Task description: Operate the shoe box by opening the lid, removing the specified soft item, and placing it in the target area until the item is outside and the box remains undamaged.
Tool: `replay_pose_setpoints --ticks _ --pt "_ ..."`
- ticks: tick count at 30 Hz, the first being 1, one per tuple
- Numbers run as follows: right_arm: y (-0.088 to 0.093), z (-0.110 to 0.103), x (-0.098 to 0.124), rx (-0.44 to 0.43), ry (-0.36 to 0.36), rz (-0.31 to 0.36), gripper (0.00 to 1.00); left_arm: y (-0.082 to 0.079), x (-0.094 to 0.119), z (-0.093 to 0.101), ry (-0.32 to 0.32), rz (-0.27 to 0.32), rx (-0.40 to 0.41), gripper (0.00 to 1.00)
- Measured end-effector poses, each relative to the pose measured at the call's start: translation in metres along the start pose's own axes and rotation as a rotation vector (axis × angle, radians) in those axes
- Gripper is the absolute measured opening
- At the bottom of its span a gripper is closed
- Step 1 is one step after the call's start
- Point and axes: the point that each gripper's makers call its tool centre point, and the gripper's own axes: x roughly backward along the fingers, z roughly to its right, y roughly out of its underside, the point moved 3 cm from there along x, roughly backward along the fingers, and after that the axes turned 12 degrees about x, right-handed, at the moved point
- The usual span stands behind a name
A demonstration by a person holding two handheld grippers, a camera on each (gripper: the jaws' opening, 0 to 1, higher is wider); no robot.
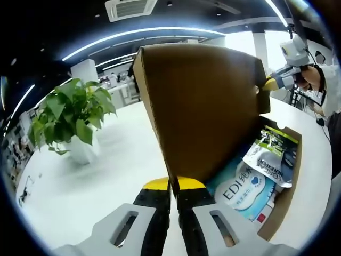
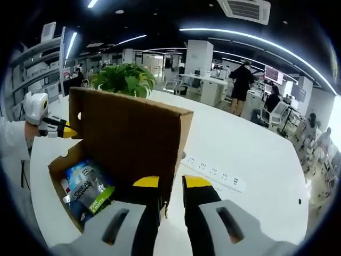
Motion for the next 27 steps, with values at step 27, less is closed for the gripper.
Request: replay_pose_setpoints --ticks 27 --pt "0.030 -0.012 -0.008 -0.008 0.002 -0.054 0.01 -0.004 -0.006 -0.001 -0.001 -0.014 0.007 0.00"
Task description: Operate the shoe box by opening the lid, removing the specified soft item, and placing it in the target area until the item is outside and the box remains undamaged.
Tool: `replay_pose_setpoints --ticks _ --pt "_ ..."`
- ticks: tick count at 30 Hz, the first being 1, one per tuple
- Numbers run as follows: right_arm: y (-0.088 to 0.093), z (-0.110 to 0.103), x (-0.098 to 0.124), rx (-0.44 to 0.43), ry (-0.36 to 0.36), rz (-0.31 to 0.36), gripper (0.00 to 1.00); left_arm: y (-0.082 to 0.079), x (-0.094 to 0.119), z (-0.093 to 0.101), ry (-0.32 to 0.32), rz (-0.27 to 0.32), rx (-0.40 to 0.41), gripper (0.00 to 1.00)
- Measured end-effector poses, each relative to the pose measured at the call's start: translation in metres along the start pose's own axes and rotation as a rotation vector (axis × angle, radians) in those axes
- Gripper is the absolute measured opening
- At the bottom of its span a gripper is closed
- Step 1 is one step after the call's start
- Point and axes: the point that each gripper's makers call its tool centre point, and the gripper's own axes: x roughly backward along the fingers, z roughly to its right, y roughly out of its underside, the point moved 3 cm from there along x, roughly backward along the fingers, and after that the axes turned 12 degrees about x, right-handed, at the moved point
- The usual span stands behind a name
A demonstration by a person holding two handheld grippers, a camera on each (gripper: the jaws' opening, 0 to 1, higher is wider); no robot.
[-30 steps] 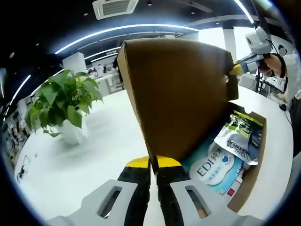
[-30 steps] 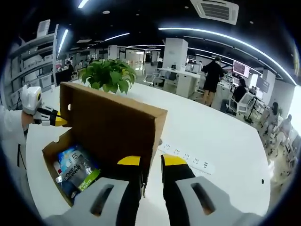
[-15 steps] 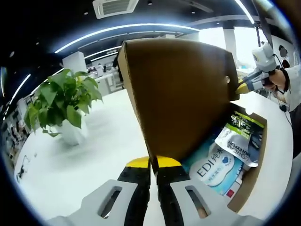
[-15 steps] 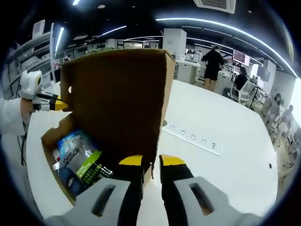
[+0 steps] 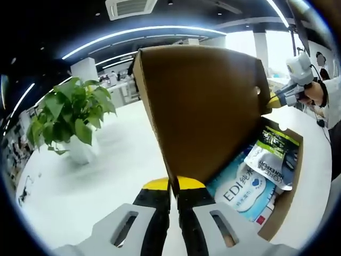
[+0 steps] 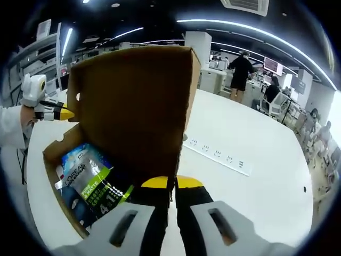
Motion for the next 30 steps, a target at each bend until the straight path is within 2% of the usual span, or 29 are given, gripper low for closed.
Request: replay_pose_setpoints --ticks 22,30 --pt "-0.007 0.011 -0.012 -0.034 -0.020 -0.021 0.02 -0.010 -0.010 -0.003 0.006 -0.056 0.033 0.02" --pt "-0.009 0.018 -0.022 -0.024 -0.022 -0.034 0.03 -0.016 -0.018 -0.007 0.003 -0.080 0.014 0.03"
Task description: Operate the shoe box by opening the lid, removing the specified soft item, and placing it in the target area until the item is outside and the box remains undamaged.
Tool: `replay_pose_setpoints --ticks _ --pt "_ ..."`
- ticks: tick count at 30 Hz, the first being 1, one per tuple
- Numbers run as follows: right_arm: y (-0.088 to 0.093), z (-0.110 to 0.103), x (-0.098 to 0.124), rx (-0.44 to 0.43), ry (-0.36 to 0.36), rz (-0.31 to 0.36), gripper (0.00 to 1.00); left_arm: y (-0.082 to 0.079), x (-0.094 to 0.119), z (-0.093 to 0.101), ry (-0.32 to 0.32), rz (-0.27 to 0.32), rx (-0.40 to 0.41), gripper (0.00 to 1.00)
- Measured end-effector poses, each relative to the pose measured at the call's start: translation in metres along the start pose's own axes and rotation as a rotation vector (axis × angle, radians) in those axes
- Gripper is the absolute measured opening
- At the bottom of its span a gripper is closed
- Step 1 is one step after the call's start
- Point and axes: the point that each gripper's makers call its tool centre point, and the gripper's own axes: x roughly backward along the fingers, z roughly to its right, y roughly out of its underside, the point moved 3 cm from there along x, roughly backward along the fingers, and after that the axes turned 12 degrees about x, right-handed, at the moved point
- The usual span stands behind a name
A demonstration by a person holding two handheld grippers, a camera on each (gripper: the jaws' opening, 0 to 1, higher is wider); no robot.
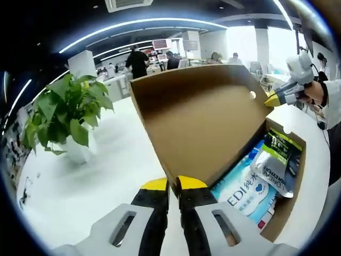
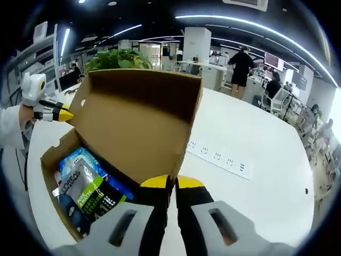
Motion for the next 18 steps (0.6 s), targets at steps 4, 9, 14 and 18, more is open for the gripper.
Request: replay_pose_setpoints --ticks 4,9,14,18 --pt "0.000 0.004 -0.008 -0.005 -0.002 -0.010 0.03 -0.002 -0.005 -0.002 0.003 -0.018 0.002 0.04" --pt "0.001 0.009 -0.017 -0.009 -0.002 -0.026 0.04 -0.002 -0.011 -0.004 0.011 -0.047 0.003 0.05" --pt "0.001 0.011 -0.023 -0.018 -0.003 -0.041 0.04 0.000 -0.017 -0.006 0.017 -0.070 -0.005 0.07" --pt "0.003 0.013 -0.029 -0.038 -0.006 -0.056 0.04 0.001 -0.023 -0.008 0.025 -0.088 0.009 0.08"
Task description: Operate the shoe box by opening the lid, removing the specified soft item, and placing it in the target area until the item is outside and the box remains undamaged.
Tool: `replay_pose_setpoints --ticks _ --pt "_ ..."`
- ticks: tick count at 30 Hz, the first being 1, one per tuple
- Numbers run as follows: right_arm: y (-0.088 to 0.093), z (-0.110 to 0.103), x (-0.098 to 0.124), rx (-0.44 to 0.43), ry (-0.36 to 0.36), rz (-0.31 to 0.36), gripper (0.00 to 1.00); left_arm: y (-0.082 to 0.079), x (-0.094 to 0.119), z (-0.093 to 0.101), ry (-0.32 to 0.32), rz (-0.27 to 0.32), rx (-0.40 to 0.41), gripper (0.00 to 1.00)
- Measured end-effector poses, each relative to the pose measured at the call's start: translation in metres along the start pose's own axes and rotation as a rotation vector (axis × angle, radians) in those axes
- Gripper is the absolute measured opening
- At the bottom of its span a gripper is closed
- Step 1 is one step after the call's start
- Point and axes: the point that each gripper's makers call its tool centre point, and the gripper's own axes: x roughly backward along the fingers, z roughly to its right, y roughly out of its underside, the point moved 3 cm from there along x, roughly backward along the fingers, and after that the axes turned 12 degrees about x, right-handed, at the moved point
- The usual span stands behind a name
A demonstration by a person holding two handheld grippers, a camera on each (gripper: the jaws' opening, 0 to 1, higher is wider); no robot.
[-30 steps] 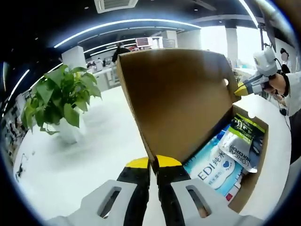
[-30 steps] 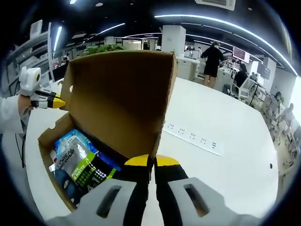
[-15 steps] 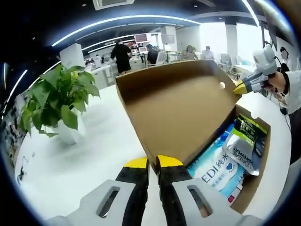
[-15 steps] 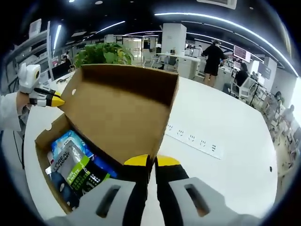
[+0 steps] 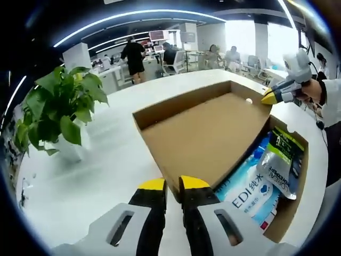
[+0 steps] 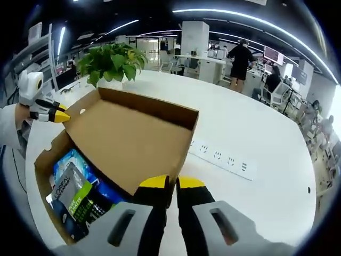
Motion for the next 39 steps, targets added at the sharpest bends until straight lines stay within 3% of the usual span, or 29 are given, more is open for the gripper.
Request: replay_pose_setpoints --ticks 26,39 --pt "0.011 -0.002 -0.017 -0.047 -0.024 -0.084 0.07 0.010 -0.019 0.000 0.022 -0.104 0.023 0.11" --pt "0.009 -0.006 -0.012 -0.011 -0.013 -0.078 0.08 0.011 -0.015 0.002 0.023 -0.104 0.004 0.13"
